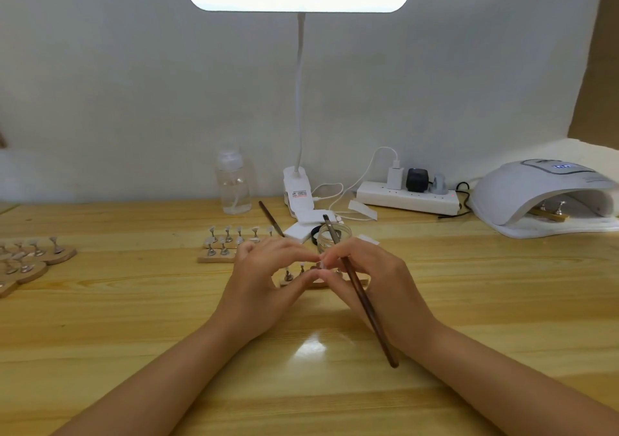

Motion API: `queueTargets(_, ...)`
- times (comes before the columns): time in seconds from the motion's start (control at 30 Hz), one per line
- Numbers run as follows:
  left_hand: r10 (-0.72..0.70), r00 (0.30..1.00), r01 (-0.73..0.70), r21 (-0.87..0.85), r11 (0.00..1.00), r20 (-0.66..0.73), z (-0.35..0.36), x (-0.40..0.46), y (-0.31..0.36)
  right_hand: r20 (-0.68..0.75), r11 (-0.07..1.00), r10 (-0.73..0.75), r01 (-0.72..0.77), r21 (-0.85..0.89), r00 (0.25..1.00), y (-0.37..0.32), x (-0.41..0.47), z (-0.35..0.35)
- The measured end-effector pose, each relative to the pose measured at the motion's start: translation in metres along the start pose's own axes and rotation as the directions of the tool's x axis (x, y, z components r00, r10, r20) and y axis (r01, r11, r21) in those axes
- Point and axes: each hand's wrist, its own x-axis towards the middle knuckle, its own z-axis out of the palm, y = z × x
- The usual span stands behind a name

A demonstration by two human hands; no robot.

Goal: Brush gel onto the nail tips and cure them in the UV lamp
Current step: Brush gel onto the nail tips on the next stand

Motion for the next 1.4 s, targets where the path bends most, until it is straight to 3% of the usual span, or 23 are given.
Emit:
queueTargets(0.17, 0.049, 0.998, -0.049, 0.008, 0.999, -0.035, -0.001, 0.0, 0.0, -0.001, 0.999, 0.031, -0.031, 0.035, 1.0, 0.0, 0.001, 0.0)
queueTargets(0.3, 0.001, 0.998, -0.001, 0.003, 1.0, -0.064, -0.001, 0.001, 0.001, -0.093, 0.995, 0.069, -0.062, 0.072, 0.993, 0.0, 0.007, -0.009)
queueTargets(0.43, -0.044, 0.995, 0.041, -0.029, 0.999, -0.087, 0.0, 0.0, -0.001, -0.199, 0.88, 0.43, -0.359, 0.311, 0.881, 0.002, 0.019, -0.023)
queueTargets(0.5, -0.05, 0.994, 0.047, -0.034, 0.998, -0.098, -0.001, 0.0, 0.0, -0.209, 0.841, 0.509, -0.431, 0.327, 0.835, 0.008, 0.028, -0.027)
queueTargets(0.63, -0.059, 0.992, 0.055, -0.039, 0.998, -0.108, -0.001, 0.0, -0.002, -0.151, 0.846, 0.528, -0.502, 0.182, 0.836, 0.024, 0.05, -0.034)
queueTargets(0.83, -0.085, 0.989, 0.081, -0.041, 0.996, -0.124, -0.002, 0.002, -0.003, -0.004, 0.878, 0.472, -0.47, -0.089, 0.882, 0.031, 0.078, -0.03)
queueTargets(1.07, -0.118, 0.985, 0.109, -0.074, 0.991, -0.125, -0.002, 0.002, -0.004, 0.026, 0.81, 0.506, -0.465, -0.358, 0.862, 0.035, 0.082, -0.014)
queueTargets(1.27, -0.137, 0.984, 0.127, -0.095, 0.987, -0.115, -0.002, 0.002, -0.004, 0.039, 0.762, 0.533, -0.46, -0.455, 0.845, 0.039, 0.079, -0.007)
queueTargets(1.4, -0.141, 0.984, 0.13, -0.098, 0.987, -0.113, -0.002, 0.002, -0.003, -0.02, 0.766, 0.534, -0.494, -0.41, 0.845, 0.04, 0.079, -0.009)
